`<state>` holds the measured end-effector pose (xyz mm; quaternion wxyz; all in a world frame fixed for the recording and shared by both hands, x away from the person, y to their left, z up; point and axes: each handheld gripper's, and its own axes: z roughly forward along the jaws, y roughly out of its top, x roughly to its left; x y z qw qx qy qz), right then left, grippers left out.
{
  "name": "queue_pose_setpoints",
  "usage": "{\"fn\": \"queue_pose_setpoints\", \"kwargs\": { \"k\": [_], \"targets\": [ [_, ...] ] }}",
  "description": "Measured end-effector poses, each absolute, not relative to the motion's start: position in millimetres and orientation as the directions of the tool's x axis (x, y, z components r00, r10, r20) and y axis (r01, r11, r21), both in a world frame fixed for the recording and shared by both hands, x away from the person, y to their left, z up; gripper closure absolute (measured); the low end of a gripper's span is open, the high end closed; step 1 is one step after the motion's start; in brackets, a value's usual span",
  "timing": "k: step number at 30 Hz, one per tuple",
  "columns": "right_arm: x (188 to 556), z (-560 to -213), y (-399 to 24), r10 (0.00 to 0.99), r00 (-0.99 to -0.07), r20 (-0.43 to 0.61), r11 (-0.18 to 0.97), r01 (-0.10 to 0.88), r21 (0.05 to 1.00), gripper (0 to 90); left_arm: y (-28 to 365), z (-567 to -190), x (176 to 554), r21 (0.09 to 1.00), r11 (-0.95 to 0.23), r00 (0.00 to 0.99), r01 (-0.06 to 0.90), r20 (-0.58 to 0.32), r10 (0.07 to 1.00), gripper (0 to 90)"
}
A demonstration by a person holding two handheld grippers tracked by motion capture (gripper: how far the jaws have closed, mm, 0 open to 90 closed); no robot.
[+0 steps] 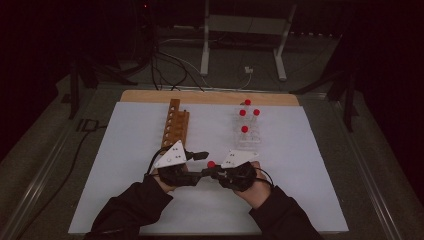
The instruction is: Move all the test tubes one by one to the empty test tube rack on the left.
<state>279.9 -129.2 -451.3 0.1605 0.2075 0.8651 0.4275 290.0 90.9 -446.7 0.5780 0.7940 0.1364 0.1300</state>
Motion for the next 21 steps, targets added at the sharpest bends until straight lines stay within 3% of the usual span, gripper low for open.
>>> {"fn": "queue_pose_setpoints", "kwargs": {
  "k": [5, 21],
  "targets": [
    [279.4, -451.0, -129.0, 0.495, -0.864, -0.097, 0.547, 0.223, 0.807, 74.9, 88.4, -448.3, 290.7, 0.949, -0.310, 0.927, 0.061, 0.061, 0.371, 58.6],
    [280.8, -452.0, -129.6, 0.502, -0.860, -0.091, 0.547, 0.234, 0.804, 74.9, 82.9, -451.0, 291.5, 0.937, -0.345, 0.928, 0.060, 0.075, 0.365, 71.1]
  ]
}}
